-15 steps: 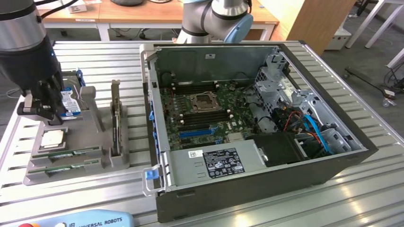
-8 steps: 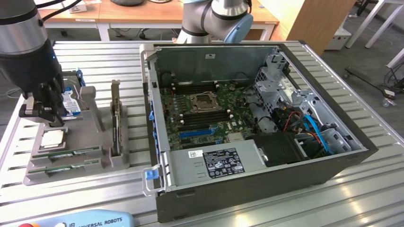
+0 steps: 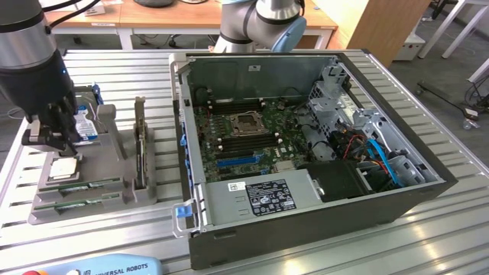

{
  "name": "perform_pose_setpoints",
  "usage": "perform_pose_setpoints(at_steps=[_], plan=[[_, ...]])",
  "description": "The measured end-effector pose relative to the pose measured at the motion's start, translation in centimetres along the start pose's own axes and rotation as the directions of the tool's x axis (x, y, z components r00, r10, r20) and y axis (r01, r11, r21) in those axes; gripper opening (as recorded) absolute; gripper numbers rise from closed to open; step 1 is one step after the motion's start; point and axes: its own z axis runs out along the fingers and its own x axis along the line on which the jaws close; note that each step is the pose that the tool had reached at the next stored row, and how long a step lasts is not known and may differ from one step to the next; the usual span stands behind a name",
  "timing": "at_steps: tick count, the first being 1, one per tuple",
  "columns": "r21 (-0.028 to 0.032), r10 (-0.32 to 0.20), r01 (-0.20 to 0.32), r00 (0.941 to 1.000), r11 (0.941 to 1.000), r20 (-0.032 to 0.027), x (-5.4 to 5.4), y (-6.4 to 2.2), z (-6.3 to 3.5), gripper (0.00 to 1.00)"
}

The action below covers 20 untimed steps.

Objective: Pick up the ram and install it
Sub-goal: 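Pick up the ram and move it above insertion slot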

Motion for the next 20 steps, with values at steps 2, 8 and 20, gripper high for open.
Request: perform_pose_setpoints(at_steps=[2,8,20], plan=[[0.0000,-0.001,0.001,1.0000,1.0000,0.0000,0.3,0.02,0.00,0.36],[0.0000,-0.003,0.003,1.0000,1.0000,-0.0001,1.4,0.15,0.00,0.36],[0.0000,-0.013,0.013,0.9999,0.9999,-0.0005,3.6,0.61,0.00,0.36]])
